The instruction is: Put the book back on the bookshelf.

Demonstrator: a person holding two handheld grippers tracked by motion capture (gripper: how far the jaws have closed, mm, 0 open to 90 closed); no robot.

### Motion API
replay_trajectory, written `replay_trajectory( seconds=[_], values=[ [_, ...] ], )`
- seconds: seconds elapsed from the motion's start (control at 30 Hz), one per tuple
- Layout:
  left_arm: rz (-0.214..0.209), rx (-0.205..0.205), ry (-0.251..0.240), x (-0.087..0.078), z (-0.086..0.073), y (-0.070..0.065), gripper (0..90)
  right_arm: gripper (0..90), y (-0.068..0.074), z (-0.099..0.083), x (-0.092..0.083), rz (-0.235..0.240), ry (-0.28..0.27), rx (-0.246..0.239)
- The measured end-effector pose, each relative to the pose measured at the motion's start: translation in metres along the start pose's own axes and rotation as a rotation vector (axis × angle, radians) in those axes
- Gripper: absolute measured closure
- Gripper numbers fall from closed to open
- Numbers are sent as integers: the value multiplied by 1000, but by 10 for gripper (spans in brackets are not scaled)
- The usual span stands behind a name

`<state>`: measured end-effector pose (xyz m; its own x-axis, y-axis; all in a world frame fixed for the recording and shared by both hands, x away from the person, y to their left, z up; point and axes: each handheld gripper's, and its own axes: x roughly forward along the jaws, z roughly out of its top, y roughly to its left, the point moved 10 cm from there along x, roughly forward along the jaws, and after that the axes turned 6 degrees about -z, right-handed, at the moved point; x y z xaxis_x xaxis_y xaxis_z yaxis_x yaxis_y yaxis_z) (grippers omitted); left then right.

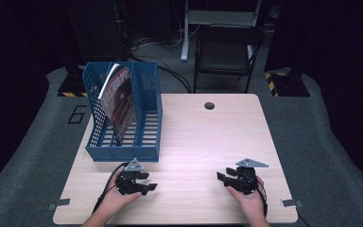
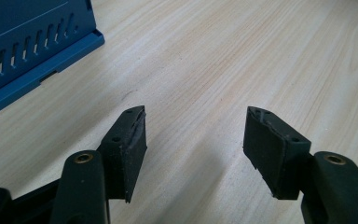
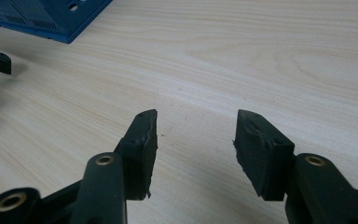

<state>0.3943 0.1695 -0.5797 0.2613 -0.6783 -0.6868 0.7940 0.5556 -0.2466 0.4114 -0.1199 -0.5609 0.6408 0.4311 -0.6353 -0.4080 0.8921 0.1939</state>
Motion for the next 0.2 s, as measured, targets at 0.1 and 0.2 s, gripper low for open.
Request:
replay_trajectory(
  seconds=[0.1,0.2],
  values=[
    [7,-8,-15,0,1,-1,393,485,0,0,0,-2,2,-2],
    [8,0,-12,0,2,-1,393,485,0,0,0,-1,-2,3]
  ],
)
